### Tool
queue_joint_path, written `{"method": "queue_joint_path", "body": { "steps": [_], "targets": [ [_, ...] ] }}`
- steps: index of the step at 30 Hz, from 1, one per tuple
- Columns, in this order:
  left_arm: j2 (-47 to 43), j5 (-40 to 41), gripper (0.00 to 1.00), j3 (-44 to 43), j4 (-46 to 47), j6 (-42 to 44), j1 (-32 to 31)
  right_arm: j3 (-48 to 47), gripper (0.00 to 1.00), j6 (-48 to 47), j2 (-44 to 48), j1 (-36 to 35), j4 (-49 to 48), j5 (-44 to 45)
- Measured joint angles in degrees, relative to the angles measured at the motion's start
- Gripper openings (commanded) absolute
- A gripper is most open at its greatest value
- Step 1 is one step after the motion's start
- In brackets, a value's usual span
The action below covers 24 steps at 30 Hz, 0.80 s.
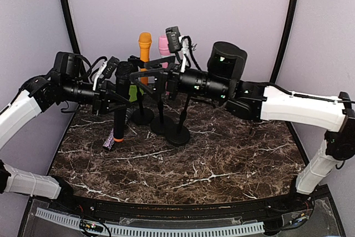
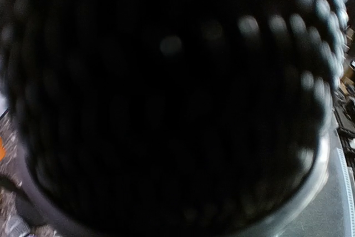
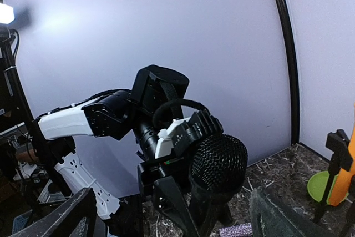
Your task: Remove the microphone from the stand
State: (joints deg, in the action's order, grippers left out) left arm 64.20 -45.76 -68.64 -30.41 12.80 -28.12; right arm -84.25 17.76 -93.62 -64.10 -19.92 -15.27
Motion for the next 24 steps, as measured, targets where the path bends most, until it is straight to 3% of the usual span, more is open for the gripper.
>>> {"method": "queue_joint_path", "body": {
  "steps": [7, 11, 18, 22, 24],
  "targets": [
    [-2.4, 5.6, 0.0, 4.7, -2.7, 2.9, 9.3, 7.2, 0.99, -2.7, 15.4, 5.5, 5.8, 4.0],
    [-0.1, 11.2, 0.0, 6.5, -2.8, 4.6, 16.2, 7.9, 1.0, -5.3, 19.6, 7.6, 11.5, 8.2],
    [13.6, 19.3, 0.0, 6.7, -0.3, 9.6, 26.8, 7.1, 1.0, -11.0, 19.9, 11.1, 24.2, 12.4],
    [22.0, 23.3, 0.0, 6.7, 2.1, 11.6, 29.0, 6.9, 1.0, -12.5, 18.6, 13.9, 29.1, 12.3],
    [25.7, 24.4, 0.05, 6.7, 3.6, 12.0, 29.1, 6.8, 1.0, -13.1, 17.5, 14.1, 31.1, 12.1]
  ]
}}
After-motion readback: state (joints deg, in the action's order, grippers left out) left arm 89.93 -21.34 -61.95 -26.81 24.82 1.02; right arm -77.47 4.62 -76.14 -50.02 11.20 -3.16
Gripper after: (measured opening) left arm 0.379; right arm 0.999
